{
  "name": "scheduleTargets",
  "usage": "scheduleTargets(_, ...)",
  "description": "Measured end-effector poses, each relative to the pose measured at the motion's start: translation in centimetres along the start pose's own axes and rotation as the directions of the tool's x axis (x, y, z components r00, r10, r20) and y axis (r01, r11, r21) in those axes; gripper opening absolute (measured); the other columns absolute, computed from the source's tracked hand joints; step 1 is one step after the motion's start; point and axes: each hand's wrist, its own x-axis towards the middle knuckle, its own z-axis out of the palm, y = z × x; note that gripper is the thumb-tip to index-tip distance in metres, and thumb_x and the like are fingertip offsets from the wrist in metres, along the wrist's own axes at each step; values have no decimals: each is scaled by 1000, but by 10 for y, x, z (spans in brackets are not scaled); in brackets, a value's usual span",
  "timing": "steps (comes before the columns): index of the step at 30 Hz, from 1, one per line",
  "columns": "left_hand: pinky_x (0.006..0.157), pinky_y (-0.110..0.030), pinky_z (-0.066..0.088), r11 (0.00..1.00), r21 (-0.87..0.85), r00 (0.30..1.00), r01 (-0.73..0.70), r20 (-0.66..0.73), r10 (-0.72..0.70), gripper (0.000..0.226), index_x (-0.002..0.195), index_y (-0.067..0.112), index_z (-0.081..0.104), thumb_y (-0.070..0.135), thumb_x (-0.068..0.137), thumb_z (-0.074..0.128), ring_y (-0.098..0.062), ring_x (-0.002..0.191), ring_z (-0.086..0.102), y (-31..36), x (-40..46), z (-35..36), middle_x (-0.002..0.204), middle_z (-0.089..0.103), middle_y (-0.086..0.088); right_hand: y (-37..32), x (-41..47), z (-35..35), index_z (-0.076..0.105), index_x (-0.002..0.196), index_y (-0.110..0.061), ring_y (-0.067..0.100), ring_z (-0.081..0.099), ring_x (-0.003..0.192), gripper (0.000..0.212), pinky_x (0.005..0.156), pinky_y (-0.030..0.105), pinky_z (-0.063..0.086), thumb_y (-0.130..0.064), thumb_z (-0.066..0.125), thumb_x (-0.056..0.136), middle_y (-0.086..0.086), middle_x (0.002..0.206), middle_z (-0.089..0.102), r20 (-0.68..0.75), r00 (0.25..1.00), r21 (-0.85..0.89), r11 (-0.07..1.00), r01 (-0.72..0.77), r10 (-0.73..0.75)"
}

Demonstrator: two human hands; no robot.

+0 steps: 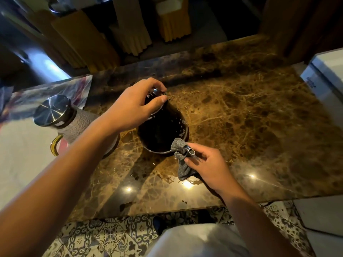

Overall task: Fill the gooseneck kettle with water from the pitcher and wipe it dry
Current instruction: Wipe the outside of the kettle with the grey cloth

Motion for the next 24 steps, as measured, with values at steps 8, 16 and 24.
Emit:
scheduleTargets(8, 91, -27, 48, 998, -27, 988, -59, -142, 55, 27, 129, 17, 58, 30, 107, 48, -14, 112, 60, -6, -4, 12, 120, 64, 6, -13, 5, -8, 79, 109, -41, 11, 76, 101, 47, 89, 35, 61, 2, 65, 97, -10, 105, 81, -30, 999, -38, 999, 35, -37)
scheduleTargets(16, 92, -27, 51, 997, -67, 989, -26, -145, 16, 28, 131, 17, 56, 31, 107, 50, -14, 115, 62, -9, -5, 11, 126, 66, 1, -43, 24, -22, 69, 113, -17, 14, 78, 83, 22, 75, 34, 63, -5, 70, 96, 2, 96, 81, -88, 987, -23, 991, 131, -133)
scheduleTargets(24, 95, -31, 54, 988, -152, 985, -26, -171, 0, 26, 127, 20, 60, 31, 104, 56, -12, 115, 63, -13, -5, 12, 126, 67, 3, -79, 41, -6, 77, 100, -21, 8, 63, 91, 18, 83, 20, 51, -14, 83, 84, 3, 97, 66, -52, 898, -298, 865, 403, -436)
